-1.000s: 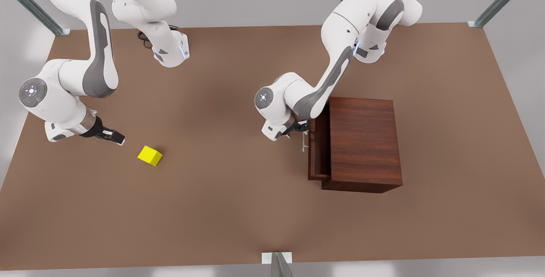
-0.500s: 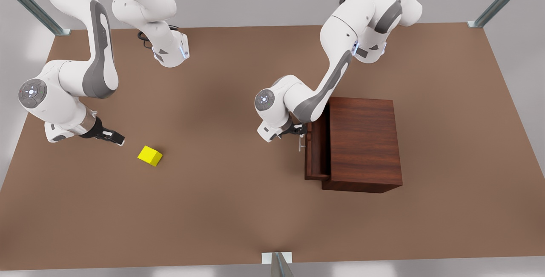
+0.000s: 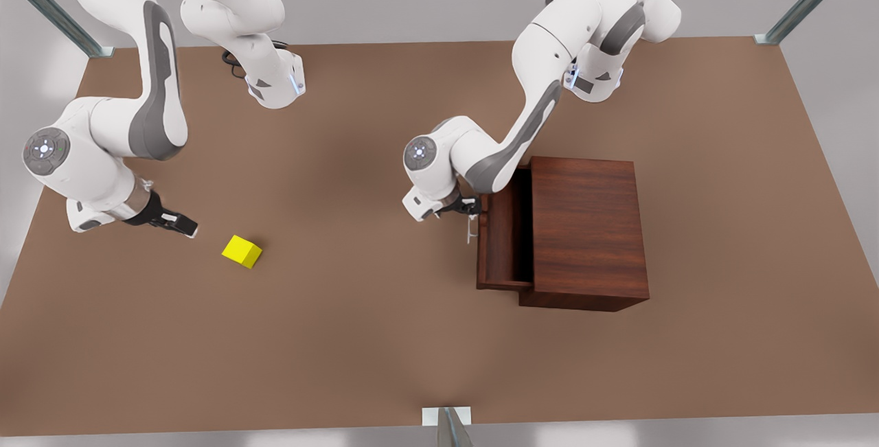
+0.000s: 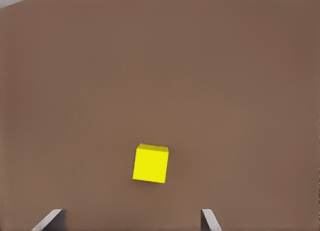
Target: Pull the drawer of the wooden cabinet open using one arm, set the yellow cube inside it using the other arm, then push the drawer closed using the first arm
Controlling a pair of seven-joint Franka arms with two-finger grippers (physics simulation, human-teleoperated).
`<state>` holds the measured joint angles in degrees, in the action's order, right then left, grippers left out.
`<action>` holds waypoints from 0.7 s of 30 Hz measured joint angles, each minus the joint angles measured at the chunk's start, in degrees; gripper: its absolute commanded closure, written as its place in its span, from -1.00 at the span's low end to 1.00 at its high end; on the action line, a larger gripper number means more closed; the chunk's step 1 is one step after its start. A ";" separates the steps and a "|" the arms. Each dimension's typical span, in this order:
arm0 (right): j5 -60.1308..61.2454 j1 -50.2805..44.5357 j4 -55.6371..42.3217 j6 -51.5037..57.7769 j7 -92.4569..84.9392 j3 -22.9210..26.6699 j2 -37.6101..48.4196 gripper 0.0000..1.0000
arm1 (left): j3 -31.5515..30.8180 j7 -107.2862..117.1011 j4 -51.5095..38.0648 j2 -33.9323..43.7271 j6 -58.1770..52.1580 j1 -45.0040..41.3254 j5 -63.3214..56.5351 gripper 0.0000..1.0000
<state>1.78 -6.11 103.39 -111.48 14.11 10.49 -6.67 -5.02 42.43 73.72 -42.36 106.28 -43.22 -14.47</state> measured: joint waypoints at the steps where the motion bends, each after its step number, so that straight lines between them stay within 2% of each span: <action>1: 0.01 0.28 -2.14 0.93 0.81 0.08 -1.63 -1.00 | -0.02 -0.09 -0.06 -0.04 0.05 -0.13 0.07 -1.00; 10: 0.80 0.21 -8.97 4.13 6.96 -0.14 -12.60 -1.00 | -0.25 -0.27 -0.70 -0.75 1.34 -1.30 0.68 -1.00; 18: 4.98 2.30 -6.29 0.19 10.13 -0.13 -17.92 -1.00 | -0.99 0.13 -2.61 -1.22 1.99 -1.67 0.90 -1.00; 21: 5.46 2.40 -5.01 -1.78 11.00 -0.13 -18.24 -1.00 | -1.70 0.39 -7.64 -0.70 -0.61 -1.85 1.22 -1.00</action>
<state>7.24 -3.70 98.38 -113.26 25.10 10.36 -24.91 -6.72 42.82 66.08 -43.06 105.67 -45.07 -13.25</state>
